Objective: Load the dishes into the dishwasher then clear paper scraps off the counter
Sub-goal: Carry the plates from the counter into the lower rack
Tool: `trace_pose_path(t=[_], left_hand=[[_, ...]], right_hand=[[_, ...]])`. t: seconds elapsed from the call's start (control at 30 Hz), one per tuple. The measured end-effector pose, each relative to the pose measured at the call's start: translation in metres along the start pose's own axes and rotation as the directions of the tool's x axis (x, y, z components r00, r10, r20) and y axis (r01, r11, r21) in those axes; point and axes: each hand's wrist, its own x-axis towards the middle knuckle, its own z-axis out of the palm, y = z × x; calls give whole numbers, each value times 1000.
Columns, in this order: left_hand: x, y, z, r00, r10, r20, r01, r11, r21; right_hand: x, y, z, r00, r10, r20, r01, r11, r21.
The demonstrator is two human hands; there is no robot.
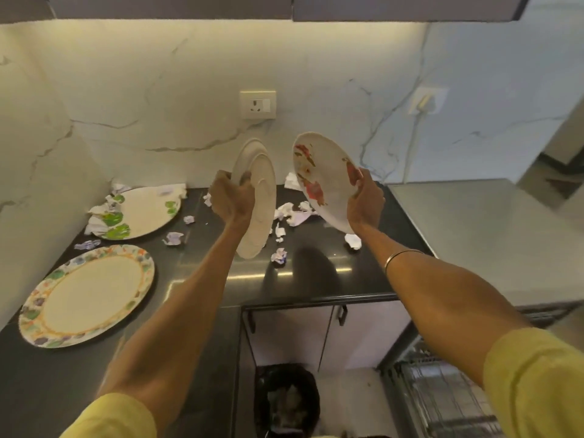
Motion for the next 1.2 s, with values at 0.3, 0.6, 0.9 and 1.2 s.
trace_pose_path(t=[0.3, 0.6, 0.9, 1.2], left_hand=[[-71, 53, 45, 960, 150, 238, -110, 979, -173], [-184, 89, 92, 908, 187, 376, -116, 972, -202], [-315, 128, 126, 836, 276, 474, -159, 949, -272], [-456, 161, 163, 709, 409, 575, -250, 907, -338]], right_hand=[[-3, 34, -109, 983, 127, -131, -136, 989, -60], [-22, 98, -220, 967, 185, -174, -208, 969, -130], [-50, 186, -346, 898, 311, -312, -381, 903, -197], [-102, 264, -471, 838, 381, -390, -496, 830, -255]])
